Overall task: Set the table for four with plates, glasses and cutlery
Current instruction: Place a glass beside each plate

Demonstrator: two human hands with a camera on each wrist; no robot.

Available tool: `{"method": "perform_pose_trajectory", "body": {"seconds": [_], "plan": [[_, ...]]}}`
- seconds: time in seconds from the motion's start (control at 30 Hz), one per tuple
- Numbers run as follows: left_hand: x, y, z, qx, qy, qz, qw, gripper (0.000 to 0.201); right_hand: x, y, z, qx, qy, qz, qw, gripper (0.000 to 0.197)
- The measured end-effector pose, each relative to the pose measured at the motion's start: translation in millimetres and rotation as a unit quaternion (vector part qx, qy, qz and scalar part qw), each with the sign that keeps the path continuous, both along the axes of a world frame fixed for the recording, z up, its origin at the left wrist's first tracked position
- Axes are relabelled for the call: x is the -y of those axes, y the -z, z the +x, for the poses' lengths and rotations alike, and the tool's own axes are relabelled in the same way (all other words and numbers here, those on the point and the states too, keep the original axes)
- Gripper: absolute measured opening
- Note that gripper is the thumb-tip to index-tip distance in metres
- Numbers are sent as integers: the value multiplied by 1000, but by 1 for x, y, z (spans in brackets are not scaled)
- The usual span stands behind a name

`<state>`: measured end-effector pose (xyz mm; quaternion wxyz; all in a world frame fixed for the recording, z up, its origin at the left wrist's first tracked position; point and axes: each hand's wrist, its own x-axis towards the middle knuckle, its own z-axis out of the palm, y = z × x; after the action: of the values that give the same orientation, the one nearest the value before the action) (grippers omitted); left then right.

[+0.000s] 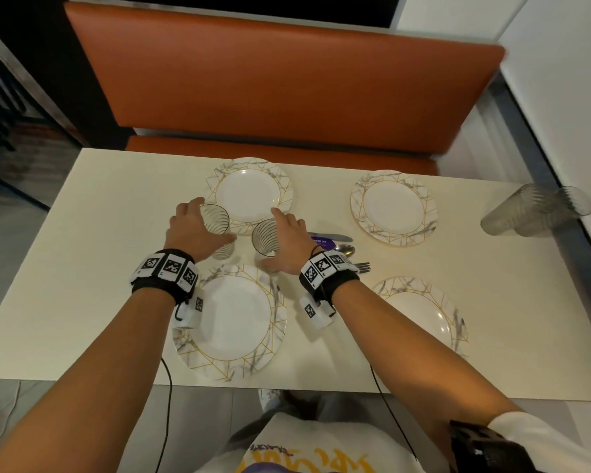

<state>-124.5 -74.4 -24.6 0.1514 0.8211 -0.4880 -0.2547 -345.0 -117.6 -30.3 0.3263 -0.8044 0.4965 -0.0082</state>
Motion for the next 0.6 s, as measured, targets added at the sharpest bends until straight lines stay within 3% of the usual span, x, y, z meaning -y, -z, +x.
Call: {"method": "perform_pose_trajectory", "body": {"seconds": [0.07, 0.17, 0.37, 0.5, 0.6], "plan": [[3, -14, -8, 31, 10, -3, 999, 106, 2, -7, -11, 10, 13, -4, 1000, 127], [13, -40, -33, 29, 25, -55, 998, 90, 4, -20, -41, 50, 57, -8, 997, 122], [58, -75, -128, -32, 112, -155, 981, 41, 19, -51, -149, 158, 153, -41, 975, 68], [90, -82, -228, -76, 194, -161, 965, 25, 40, -57, -253, 179, 230, -123, 949, 29], [116, -82, -314, -110, 245, -144, 953, 19, 62, -57, -343, 158, 287, -164, 930, 20]]}}
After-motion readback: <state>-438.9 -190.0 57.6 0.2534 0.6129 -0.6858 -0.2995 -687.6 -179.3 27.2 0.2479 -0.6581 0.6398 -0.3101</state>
